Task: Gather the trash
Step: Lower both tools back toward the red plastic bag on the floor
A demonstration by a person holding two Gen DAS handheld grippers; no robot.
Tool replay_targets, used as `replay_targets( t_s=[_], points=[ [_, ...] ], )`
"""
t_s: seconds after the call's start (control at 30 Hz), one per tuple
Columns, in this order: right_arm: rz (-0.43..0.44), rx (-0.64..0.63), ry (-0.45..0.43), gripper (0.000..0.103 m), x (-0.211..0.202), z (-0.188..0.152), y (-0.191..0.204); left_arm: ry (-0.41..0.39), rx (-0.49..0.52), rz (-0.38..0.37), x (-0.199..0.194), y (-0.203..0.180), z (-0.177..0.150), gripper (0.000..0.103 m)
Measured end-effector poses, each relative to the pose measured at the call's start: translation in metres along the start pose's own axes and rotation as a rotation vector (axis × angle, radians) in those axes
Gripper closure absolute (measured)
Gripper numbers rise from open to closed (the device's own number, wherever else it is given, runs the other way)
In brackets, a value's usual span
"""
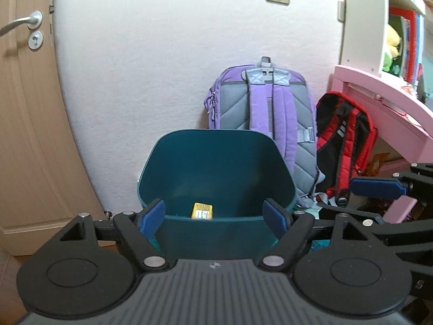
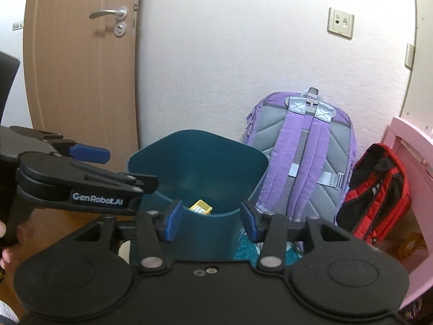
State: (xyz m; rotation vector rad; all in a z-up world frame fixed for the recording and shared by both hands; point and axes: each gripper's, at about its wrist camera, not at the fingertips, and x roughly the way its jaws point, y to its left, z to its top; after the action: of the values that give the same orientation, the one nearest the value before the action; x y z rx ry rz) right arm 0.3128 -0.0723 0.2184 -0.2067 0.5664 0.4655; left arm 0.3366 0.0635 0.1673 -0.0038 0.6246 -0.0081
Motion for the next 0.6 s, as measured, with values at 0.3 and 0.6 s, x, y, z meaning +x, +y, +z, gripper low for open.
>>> replay_targets(
  t_s=[0.3,0.6],
  points=[
    [0.033,0.012,-0.008,0.048,-0.053,-0.031,0.01,-0.017,0.011,-0.015,-0.056,-0.012,-0.036,0.024],
    [0.07,0.045,-0.014,0.029,-0.088,-0.07,0.018,-0.018,0.006,-0.034,-0.094,-0.024,-0.073,0.021]
  ],
)
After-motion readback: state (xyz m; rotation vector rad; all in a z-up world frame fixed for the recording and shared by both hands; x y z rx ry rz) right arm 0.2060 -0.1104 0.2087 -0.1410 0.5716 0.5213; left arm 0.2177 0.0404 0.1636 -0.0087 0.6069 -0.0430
